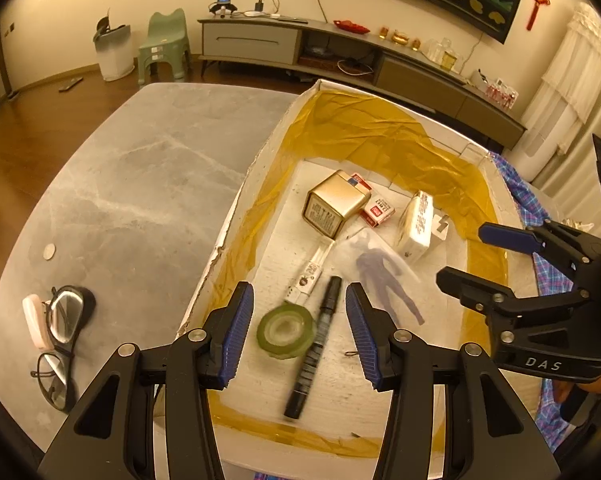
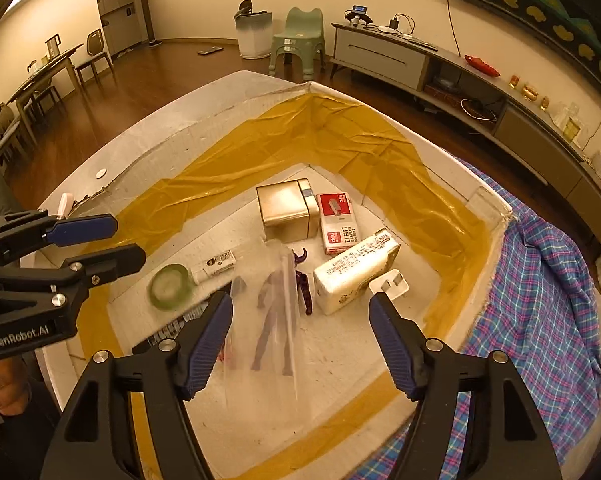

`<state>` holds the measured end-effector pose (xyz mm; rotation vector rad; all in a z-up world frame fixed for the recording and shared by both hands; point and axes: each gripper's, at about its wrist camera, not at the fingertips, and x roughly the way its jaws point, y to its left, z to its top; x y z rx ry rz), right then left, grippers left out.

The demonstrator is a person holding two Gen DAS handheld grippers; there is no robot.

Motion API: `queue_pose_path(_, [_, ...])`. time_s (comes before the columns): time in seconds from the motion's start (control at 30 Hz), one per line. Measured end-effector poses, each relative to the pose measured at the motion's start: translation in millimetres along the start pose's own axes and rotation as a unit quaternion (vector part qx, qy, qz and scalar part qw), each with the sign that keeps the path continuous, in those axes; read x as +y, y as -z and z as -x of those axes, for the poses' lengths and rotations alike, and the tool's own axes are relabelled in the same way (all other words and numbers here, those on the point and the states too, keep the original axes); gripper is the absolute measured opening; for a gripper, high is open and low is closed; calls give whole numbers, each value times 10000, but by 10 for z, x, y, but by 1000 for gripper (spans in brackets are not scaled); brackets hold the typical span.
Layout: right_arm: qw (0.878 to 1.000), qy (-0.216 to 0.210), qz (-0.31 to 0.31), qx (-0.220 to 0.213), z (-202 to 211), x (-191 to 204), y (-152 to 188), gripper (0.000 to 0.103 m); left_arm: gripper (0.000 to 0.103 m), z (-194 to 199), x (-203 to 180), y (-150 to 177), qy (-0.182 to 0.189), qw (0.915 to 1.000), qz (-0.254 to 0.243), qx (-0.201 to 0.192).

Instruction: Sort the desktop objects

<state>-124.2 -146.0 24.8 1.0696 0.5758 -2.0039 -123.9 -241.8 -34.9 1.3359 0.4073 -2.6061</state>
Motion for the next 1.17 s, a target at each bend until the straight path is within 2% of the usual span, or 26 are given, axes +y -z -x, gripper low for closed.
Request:
queue_pose_path(0.23, [9999,-91,80,76,92,5,86,73,51,90,-8,20,50,10000,33,4])
queue_pose_path(0.4, [9990,-133,381,180,209,86,172,74,51,257,-93,87,11,9999,-124,-84])
queue_pose_path(0.9, [9886,251,1436,373,631,353,474,77,51,599,-312,338,-13,9993,-329,-174])
queue_pose_path(0.97, [9880,266,1471,397,662,361,497,77,61,658,-328,361,69,9992,-311,-253])
queue_pose_path(1.17, [9875,315,1483,421,726,354,565,77,62,786,-363,424,43,9986,-280,-436])
